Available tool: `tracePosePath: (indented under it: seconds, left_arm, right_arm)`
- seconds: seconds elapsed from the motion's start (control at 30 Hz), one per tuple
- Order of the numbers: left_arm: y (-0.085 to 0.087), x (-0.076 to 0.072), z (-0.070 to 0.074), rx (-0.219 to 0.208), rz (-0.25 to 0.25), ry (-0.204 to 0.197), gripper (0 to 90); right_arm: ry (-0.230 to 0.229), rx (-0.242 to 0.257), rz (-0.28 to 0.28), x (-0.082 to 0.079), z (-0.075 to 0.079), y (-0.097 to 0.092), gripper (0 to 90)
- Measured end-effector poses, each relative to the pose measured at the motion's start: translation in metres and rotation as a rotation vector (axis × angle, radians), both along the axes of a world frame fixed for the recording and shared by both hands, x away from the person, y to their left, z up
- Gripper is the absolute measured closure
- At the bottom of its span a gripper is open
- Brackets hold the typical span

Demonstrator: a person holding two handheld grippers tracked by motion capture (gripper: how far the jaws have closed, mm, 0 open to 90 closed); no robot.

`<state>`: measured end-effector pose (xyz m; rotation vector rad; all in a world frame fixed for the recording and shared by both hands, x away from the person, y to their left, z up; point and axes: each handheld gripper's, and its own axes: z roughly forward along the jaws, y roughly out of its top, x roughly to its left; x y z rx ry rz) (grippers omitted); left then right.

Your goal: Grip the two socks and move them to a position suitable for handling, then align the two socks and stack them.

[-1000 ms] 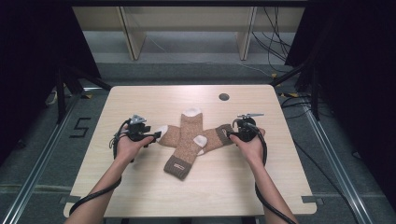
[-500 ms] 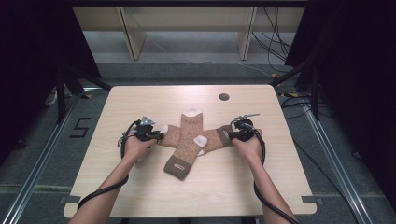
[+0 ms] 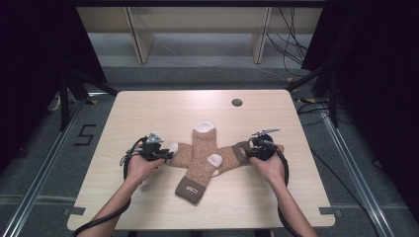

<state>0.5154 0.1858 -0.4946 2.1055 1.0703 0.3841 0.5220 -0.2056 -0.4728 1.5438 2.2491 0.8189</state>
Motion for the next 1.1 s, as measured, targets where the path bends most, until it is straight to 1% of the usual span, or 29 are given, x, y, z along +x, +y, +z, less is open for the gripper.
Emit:
tracePosePath:
  seconds: [0.03, 0.07, 0.1, 0.13, 0.17, 0.2, 0.23, 0.27, 0.3, 0.33, 0.4, 0.43, 0.5, 0.53, 0.57, 0.6, 0.63, 0.67, 0.73, 0.77, 0.8, 0.83, 0.87, 0.9, 0.93, 0.97, 1.0, 1.03, 1.1]
  left_arm:
    - [0.001, 0.0, 0.001, -0.006, -0.002, -0.003, 64.4]
    - [0.003, 0.0, 0.002, -0.007, 0.001, -0.01, 64.4]
    - [0.004, 0.0, 0.003, -0.017, 0.017, -0.02, 57.9]
    - [0.006, -0.001, 0.006, -0.032, 0.022, -0.031, 47.9]
    - [0.008, -0.002, 0.008, -0.047, 0.037, -0.049, 47.9]
    - [0.013, -0.004, 0.013, -0.045, 0.047, -0.077, 41.4]
    - [0.013, -0.004, 0.013, -0.045, 0.047, -0.077, 40.0]
    - [0.017, -0.005, 0.015, -0.037, 0.062, -0.087, 40.0]
    - [0.019, -0.006, 0.016, -0.041, 0.071, -0.092, 38.1]
    - [0.02, -0.008, 0.017, -0.044, 0.076, -0.094, 37.4]
    - [0.022, -0.012, 0.018, -0.053, 0.075, -0.1, 36.9]
    - [0.021, -0.017, 0.019, -0.05, 0.067, -0.11, 36.8]
    - [0.021, -0.02, 0.019, -0.052, 0.065, -0.112, 36.8]
    - [0.02, -0.023, 0.019, -0.055, 0.055, -0.11, 36.8]
    - [0.019, -0.026, 0.018, -0.054, 0.051, -0.11, 36.8]
    - [0.019, -0.029, 0.018, -0.044, 0.043, -0.11, 36.8]
    - [0.02, -0.033, 0.017, -0.046, 0.037, -0.108, 36.8]
    - [0.021, -0.035, 0.017, -0.039, 0.03, -0.102, 36.8]
    - [0.022, -0.038, 0.017, -0.04, 0.032, -0.107, 36.8]
    - [0.023, -0.039, 0.017, -0.043, 0.036, -0.109, 36.8]
    - [0.025, -0.041, 0.018, -0.035, 0.033, -0.11, 36.8]
    - [0.026, -0.042, 0.018, -0.04, 0.037, -0.114, 36.7]
    - [0.027, -0.044, 0.018, -0.043, 0.046, -0.117, 36.6]
    - [0.028, -0.046, 0.018, -0.042, 0.05, -0.116, 36.6]
    - [0.029, -0.046, 0.017, -0.05, 0.051, -0.114, 36.5]
    - [0.029, -0.047, 0.017, -0.042, 0.05, -0.109, 36.4]
    - [0.029, -0.048, 0.016, -0.051, 0.053, -0.107, 36.3]
    - [0.029, -0.048, 0.016, -0.049, 0.047, -0.106, 36.3]
    - [0.029, -0.049, 0.015, -0.047, 0.044, -0.11, 36.3]
  right_arm:
    - [0.0, -0.006, -0.002, -0.001, 0.002, 0.0, 58.2]
    - [0.0, -0.006, -0.002, -0.001, 0.002, 0.0, 58.2]
    - [-0.014, -0.005, -0.013, -0.002, 0.004, 0.0, 53.7]
    - [-0.037, 0.012, -0.02, -0.007, 0.011, 0.0, 48.6]
    - [-0.037, 0.012, -0.02, -0.007, 0.011, 0.0, 48.6]
    - [-0.047, 0.017, -0.008, -0.012, 0.019, 0.001, 45.3]
    - [-0.047, 0.017, -0.008, -0.012, 0.019, 0.001, 45.3]
    - [-0.056, 0.002, -0.007, -0.014, 0.022, 0.001, 44.2]
    - [-0.064, -0.001, -0.006, -0.017, 0.024, 0.001, 42.3]
    - [-0.056, 0.012, 0.005, -0.02, 0.025, 0.002, 41.4]
    - [-0.061, 0.012, 0.058, -0.028, 0.027, 0.008, 40.0]
    - [-0.066, 0.011, 0.076, -0.032, 0.027, 0.01, 39.5]
    - [-0.058, 0.016, 0.085, -0.035, 0.026, 0.014, 38.9]
    - [-0.06, 0.015, 0.121, -0.04, 0.022, 0.021, 37.9]
    - [-0.06, 0.015, 0.121, -0.04, 0.022, 0.021, 37.9]
    - [-0.048, 0.011, 0.139, -0.043, 0.021, 0.025, 37.8]
    - [-0.058, 0.021, 0.159, -0.047, 0.018, 0.032, 37.4]
    - [-0.052, 0.021, 0.16, -0.049, 0.018, 0.036, 37.2]
    - [-0.056, 0.022, 0.174, -0.05, 0.017, 0.038, 36.9]
    - [-0.054, 0.03, 0.18, -0.053, 0.016, 0.043, 36.7]
    - [-0.046, 0.048, 0.17, -0.055, 0.015, 0.048, 36.7]
    - [-0.05, 0.033, 0.205, -0.056, 0.014, 0.052, 36.7]
    - [-0.056, 0.033, 0.25, -0.059, 0.011, 0.063, 36.7]
    - [-0.056, 0.033, 0.25, -0.059, 0.011, 0.063, 36.7]
    - [-0.033, 0.026, 0.272, -0.061, 0.011, 0.067, 36.7]
    - [-0.028, 0.018, 0.281, -0.063, 0.011, 0.072, 36.7]
    - [-0.023, 0.033, 0.284, -0.064, 0.011, 0.078, 36.7]
    - [-0.029, 0.03, 0.313, -0.066, 0.011, 0.086, 36.7]
    - [-0.027, 0.031, 0.32, -0.067, 0.012, 0.09, 36.7]
